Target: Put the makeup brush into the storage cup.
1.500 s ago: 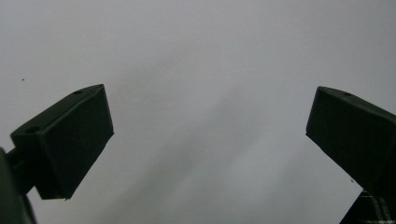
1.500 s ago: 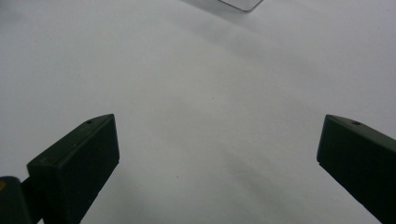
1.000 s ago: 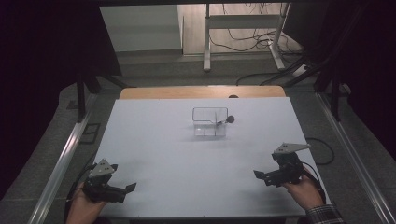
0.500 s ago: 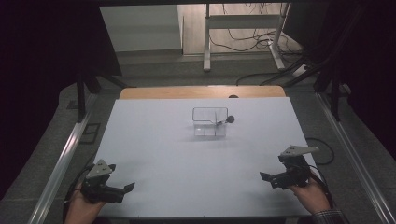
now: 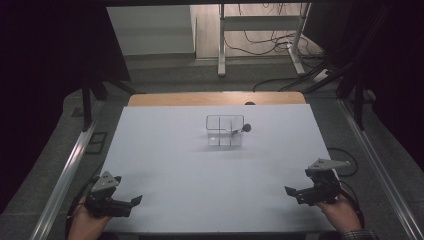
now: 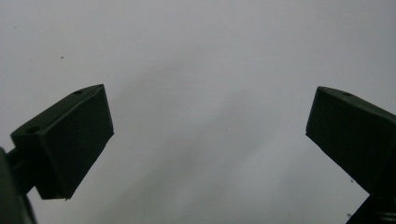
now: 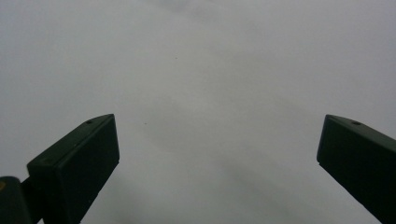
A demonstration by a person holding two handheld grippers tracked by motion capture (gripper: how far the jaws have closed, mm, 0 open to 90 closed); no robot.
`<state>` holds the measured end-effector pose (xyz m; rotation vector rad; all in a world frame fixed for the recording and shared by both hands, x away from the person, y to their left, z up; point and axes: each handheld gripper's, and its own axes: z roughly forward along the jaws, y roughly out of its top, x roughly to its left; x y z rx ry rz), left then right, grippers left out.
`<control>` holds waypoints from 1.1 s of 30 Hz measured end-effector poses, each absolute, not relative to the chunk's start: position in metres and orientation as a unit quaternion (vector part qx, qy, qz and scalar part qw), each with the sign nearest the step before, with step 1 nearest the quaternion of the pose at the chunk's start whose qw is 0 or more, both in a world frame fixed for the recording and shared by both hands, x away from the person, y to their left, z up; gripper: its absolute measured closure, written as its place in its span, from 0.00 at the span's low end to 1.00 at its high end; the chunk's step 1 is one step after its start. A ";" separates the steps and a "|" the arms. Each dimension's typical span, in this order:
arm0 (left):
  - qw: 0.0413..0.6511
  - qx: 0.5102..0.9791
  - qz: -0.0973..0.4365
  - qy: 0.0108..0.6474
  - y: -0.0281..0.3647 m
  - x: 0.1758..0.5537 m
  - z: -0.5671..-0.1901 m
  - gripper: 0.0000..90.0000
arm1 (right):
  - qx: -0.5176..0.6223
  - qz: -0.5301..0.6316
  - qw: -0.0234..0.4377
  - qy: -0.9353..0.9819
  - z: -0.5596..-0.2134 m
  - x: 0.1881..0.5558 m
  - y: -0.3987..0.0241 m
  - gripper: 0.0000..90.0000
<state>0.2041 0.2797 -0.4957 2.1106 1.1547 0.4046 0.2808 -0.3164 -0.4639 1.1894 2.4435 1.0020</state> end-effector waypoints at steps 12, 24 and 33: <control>0.342 0.811 0.158 0.447 0.282 0.203 -0.497 0.01 | 0.419 0.334 0.136 0.833 -0.464 0.272 -0.332 0.00; 0.342 0.813 0.155 0.445 0.282 0.204 -0.497 0.01 | 0.434 0.332 0.144 0.825 -0.465 0.263 -0.345 0.00; 0.340 0.814 0.154 0.444 0.282 0.204 -0.498 0.01 | 0.440 0.327 0.139 0.825 -0.468 0.260 -0.348 0.00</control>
